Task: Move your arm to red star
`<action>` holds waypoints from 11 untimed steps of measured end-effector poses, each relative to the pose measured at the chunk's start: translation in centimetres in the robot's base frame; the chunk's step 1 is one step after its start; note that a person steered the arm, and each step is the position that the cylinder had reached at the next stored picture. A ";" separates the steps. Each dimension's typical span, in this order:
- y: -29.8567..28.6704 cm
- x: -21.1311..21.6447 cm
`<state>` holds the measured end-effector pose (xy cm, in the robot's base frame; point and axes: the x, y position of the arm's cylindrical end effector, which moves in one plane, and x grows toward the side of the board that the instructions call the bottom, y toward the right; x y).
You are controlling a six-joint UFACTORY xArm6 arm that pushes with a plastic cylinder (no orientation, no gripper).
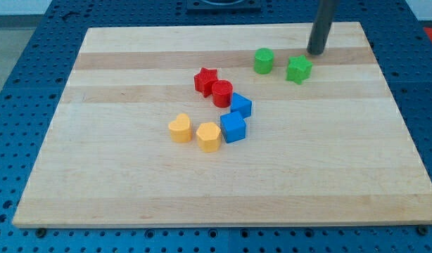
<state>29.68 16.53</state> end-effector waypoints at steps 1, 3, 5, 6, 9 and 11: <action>-1.9 2.0; -2.8 2.3; -7.0 -7.7; -14.5 -6.2; -27.2 1.5; -26.2 7.0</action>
